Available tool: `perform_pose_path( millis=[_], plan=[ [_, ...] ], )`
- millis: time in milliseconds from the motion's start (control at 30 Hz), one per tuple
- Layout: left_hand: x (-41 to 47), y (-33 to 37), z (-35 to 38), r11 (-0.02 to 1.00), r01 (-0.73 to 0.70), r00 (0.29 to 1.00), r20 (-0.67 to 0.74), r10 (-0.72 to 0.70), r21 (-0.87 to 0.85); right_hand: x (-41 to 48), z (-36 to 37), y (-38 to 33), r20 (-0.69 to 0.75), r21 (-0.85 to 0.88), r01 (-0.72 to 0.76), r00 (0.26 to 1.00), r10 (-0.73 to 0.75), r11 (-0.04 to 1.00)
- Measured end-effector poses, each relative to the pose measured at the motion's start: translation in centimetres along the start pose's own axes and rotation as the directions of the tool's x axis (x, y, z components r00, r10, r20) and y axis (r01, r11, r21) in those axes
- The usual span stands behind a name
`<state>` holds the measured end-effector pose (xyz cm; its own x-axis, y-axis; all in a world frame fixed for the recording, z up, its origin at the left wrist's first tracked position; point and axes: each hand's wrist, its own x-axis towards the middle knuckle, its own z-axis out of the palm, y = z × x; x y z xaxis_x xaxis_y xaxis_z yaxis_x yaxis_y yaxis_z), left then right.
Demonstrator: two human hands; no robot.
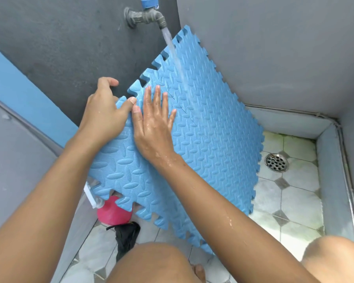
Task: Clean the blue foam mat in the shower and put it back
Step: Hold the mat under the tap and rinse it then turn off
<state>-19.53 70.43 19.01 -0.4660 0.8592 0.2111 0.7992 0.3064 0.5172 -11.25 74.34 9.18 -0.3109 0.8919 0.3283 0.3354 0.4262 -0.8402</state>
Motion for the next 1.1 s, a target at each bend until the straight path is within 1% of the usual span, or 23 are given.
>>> perform_pose_path(
  millis=[67,133,200,233,267,300,333,367,400,433,467,500,533,600,700,767,833,933,1100],
  plan=[
    [-0.1,-0.1,0.1,1.000,-0.003,1.000,0.002,0.003,-0.008,-1.3,-0.3,2.5,-0.010,-0.047,0.018,1.000,-0.019,0.999],
    [-0.3,-0.2,0.3,1.000,-0.003,1.000,0.004,0.003,-0.008,-3.1,-1.0,7.3,-0.011,-0.083,-0.029,1.000,0.028,0.996],
    [-0.3,-0.2,0.5,1.000,-0.009,1.000,0.003,0.009,-0.002,-5.2,-2.0,13.4,-0.019,-0.086,-0.153,0.988,0.152,0.984],
    [-0.3,-0.2,0.5,1.000,-0.013,1.000,0.002,0.013,-0.002,-6.5,-2.8,16.5,-0.044,-0.088,-0.251,0.968,0.248,0.964],
    [-0.3,-0.2,0.5,1.000,-0.015,1.000,0.003,0.015,-0.002,-7.7,-3.6,19.4,-0.081,-0.085,-0.373,0.927,0.366,0.924],
    [-0.3,-0.2,0.5,1.000,-0.014,1.000,0.007,0.014,-0.004,-8.8,-4.6,21.9,-0.119,-0.077,-0.506,0.860,0.496,0.859],
    [-0.3,-0.3,0.5,1.000,-0.011,1.000,0.012,0.011,-0.005,-9.6,-5.7,23.8,-0.143,-0.070,-0.624,0.779,0.611,0.779],
    [-0.2,-0.3,0.5,1.000,-0.007,1.000,0.016,0.007,-0.007,-9.9,-6.7,25.1,-0.154,-0.063,-0.707,0.704,0.693,0.704],
    [-0.2,-0.4,0.5,1.000,-0.004,1.000,0.022,0.004,-0.008,-9.7,-7.8,25.7,-0.161,-0.049,-0.748,0.660,0.734,0.662],
    [-0.2,-0.3,0.5,1.000,-0.002,1.000,0.027,0.003,-0.010,-8.8,-8.7,25.8,-0.170,-0.025,-0.751,0.653,0.738,0.659],
    [-0.2,-0.3,0.5,1.000,-0.002,0.999,0.032,0.002,-0.014,-7.3,-9.7,25.0,-0.182,0.005,-0.723,0.679,0.712,0.691],
    [-0.2,-0.2,0.5,1.000,-0.001,0.999,0.035,0.002,-0.017,-5.0,-10.7,23.9,-0.189,0.035,-0.669,0.725,0.662,0.742],
    [-0.1,-0.2,0.5,1.000,0.000,0.999,0.035,0.001,-0.015,-2.5,-11.6,22.2,-0.178,0.056,-0.604,0.777,0.603,0.795],
    [0.0,-0.1,0.4,1.000,-0.011,0.999,0.030,0.011,0.005,3.1,-13.1,17.5,-0.140,0.089,-0.488,0.857,0.496,0.868],
    [0.1,-0.2,0.4,0.999,-0.043,0.999,0.013,0.042,0.028,10.5,-15.0,9.2,-0.068,0.218,-0.334,0.932,0.356,0.917],
    [0.1,-0.3,0.5,0.998,-0.054,0.998,0.011,0.054,0.030,14.1,-15.6,4.5,-0.014,0.206,-0.235,0.970,0.243,0.950],
    [0.2,-0.4,0.5,0.998,-0.056,0.998,0.022,0.056,0.025,16.7,-15.7,1.1,0.013,0.169,-0.180,0.983,0.181,0.969],
    [0.2,-0.4,0.4,0.999,-0.051,0.998,0.038,0.051,0.009,20.1,-15.5,-1.9,0.029,0.146,-0.157,0.988,0.155,0.977],
    [0.4,-0.6,0.3,0.998,-0.060,0.997,0.039,0.060,-0.002,23.4,-15.0,-3.3,0.016,0.130,-0.187,0.982,0.187,0.974]
  ],
)
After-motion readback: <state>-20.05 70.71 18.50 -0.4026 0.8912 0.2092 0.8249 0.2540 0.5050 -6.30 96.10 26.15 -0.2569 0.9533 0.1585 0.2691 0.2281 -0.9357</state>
